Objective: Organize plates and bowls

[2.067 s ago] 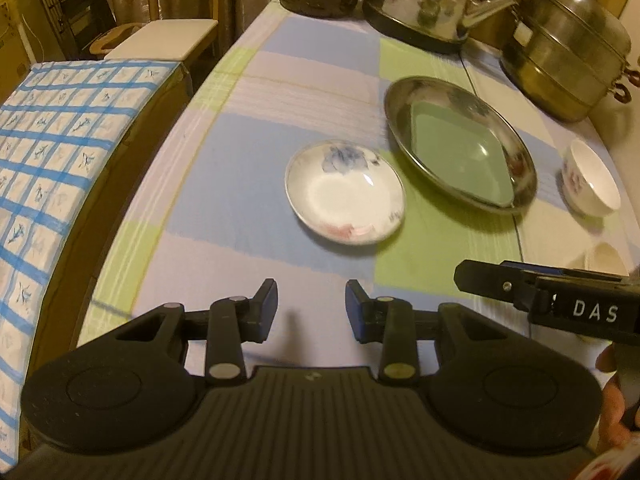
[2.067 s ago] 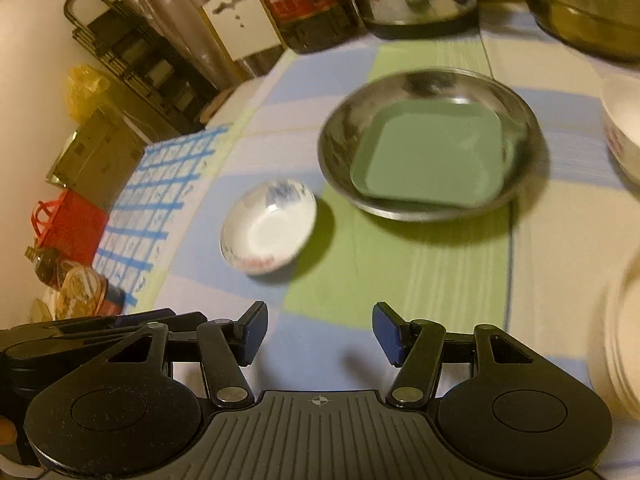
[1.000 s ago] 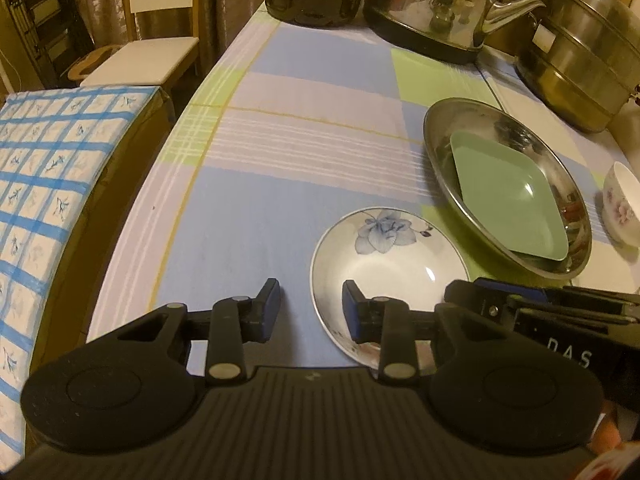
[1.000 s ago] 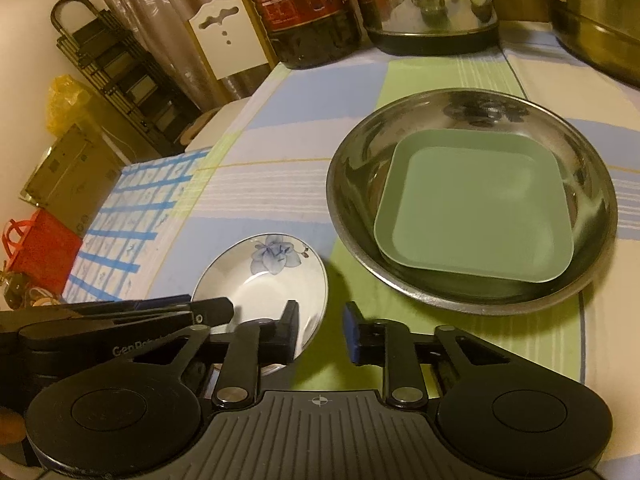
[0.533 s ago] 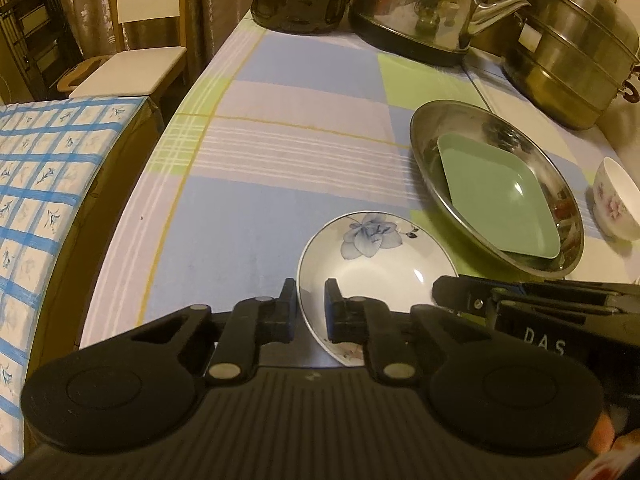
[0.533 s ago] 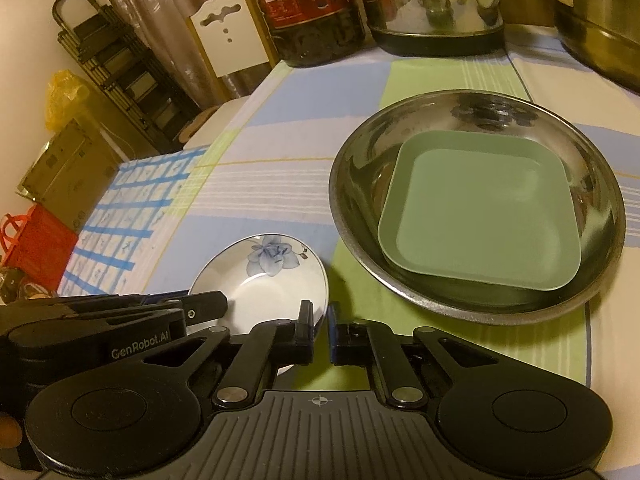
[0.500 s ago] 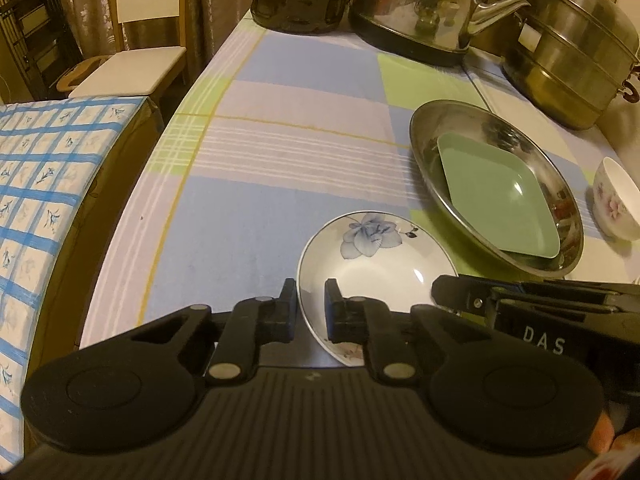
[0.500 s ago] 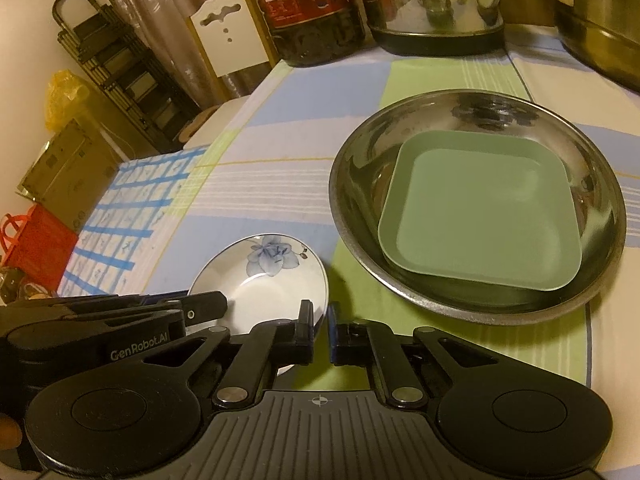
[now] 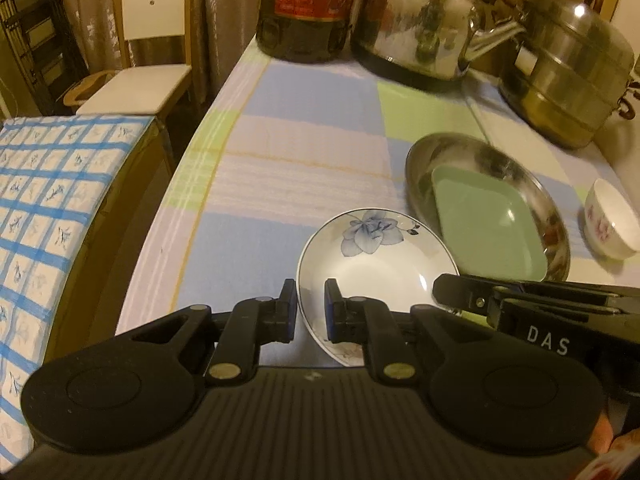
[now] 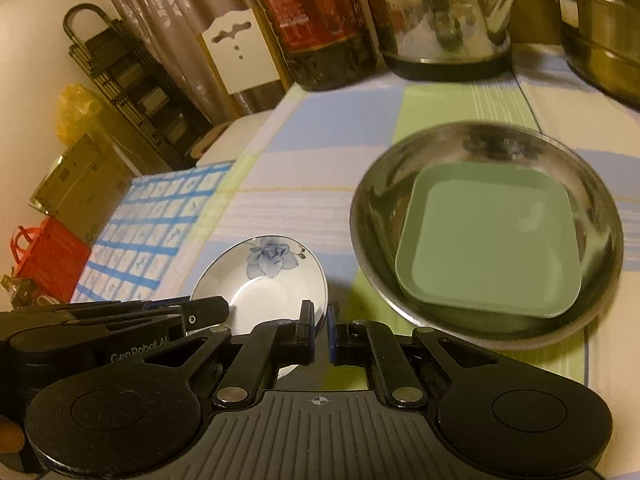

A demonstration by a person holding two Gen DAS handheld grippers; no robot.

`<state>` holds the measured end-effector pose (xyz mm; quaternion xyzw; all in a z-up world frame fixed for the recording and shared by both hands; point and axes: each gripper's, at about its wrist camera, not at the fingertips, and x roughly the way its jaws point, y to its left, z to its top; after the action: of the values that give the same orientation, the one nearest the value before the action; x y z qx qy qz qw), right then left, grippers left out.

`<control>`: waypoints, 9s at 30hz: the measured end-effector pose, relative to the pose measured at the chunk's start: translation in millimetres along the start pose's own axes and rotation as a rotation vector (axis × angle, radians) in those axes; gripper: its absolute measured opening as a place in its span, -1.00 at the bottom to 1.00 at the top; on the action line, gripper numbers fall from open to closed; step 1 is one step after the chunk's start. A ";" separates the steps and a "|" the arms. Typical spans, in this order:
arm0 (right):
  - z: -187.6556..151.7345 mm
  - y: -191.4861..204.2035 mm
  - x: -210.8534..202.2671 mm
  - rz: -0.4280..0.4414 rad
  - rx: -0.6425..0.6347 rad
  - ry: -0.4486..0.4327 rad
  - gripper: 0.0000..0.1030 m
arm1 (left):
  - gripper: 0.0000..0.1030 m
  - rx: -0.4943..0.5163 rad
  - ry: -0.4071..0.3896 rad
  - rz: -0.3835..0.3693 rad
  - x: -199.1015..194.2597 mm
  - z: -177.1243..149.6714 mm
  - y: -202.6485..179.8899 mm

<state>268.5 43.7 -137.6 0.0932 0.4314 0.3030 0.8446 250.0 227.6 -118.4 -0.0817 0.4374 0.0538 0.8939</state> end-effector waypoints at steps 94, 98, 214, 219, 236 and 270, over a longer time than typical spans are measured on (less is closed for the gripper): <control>-55.8 -104.7 -226.1 -0.044 0.202 -0.102 0.32 | -0.50 0.233 0.053 -0.212 -96.6 -56.5 -180.1; -77.0 -110.5 -257.3 -0.051 0.198 -0.114 0.39 | -0.48 0.230 0.048 -0.223 -119.3 -83.7 -197.8; -81.0 -216.3 -199.0 -0.326 0.255 -0.040 -0.61 | -0.67 0.285 0.189 -0.292 9.9 -70.3 -287.7; -77.9 -214.9 -203.6 -0.329 0.245 -0.062 -0.63 | -0.67 0.319 0.159 -0.287 3.2 -69.7 -291.0; -33.4 -208.6 -226.2 -0.301 0.242 -0.123 -0.63 | -0.67 0.314 0.035 -0.305 -23.0 -25.5 -297.8; 65.7 -278.2 -174.7 -0.326 0.290 -0.145 -0.63 | -0.67 0.289 0.016 -0.299 56.4 64.9 -336.5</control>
<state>362.5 -275.2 -96.6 0.1642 0.4178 0.0899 0.8891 391.1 -88.6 -90.4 -0.0170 0.4306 -0.1437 0.8909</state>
